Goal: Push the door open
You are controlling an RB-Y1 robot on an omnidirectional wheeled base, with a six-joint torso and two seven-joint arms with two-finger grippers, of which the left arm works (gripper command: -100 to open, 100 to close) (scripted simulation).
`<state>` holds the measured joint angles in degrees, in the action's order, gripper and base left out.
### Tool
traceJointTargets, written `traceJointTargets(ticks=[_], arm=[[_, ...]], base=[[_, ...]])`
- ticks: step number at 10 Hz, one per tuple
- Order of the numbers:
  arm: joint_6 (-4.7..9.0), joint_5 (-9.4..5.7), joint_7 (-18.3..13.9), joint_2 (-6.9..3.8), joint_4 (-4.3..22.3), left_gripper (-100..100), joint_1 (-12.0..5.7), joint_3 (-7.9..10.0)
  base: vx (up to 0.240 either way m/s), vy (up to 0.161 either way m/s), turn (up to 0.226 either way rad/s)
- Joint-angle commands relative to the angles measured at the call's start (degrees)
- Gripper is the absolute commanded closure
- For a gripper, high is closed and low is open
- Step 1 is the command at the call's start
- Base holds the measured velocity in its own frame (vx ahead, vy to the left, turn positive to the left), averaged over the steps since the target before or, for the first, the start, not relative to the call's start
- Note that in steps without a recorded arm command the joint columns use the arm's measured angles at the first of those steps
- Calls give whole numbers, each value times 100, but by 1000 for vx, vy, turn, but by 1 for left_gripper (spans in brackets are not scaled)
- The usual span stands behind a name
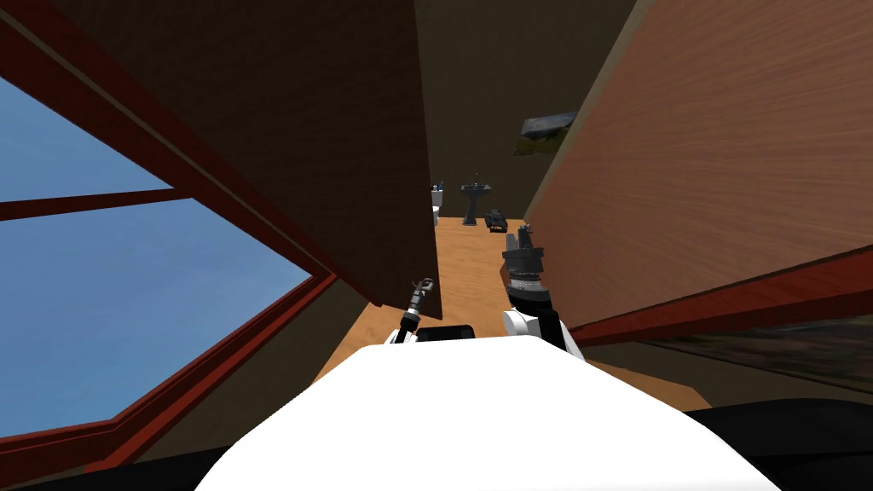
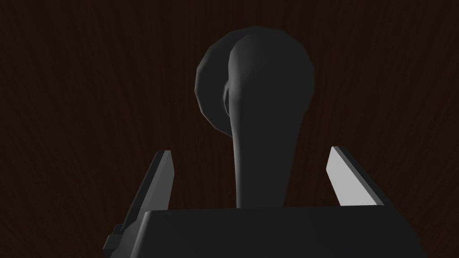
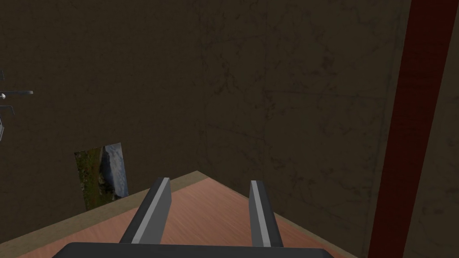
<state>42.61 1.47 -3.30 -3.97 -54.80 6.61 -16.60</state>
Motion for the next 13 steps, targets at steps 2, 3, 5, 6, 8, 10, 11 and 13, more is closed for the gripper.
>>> traceJointTargets(ticks=[2, 3, 5, 6, 8, 10, 11, 13], arm=[[0, 0, 0, 0, 0, 100, 0, 0], [0, 0, 0, 0, 0, 100, 0, 0], [0, 0, 0, 0, 0, 100, 0, 0], [0, 0, 0, 0, 0, 100, 0, 0], [-13, -34, 26, -20, 20, 100, -45, 93], [-14, -64, 50, -34, 44, 100, -66, 170], [-15, -88, 70, -42, 64, 100, -84, 234], [-18, -144, 117, -56, 112, 100, -124, 384]], base=[[37, -11, 2], [-27, 16, -10], [-8, 6, -9], [0, 0, 0], [62, -23, 17], [179, -79, 35], [162, -83, 49], [191, -104, 63]])
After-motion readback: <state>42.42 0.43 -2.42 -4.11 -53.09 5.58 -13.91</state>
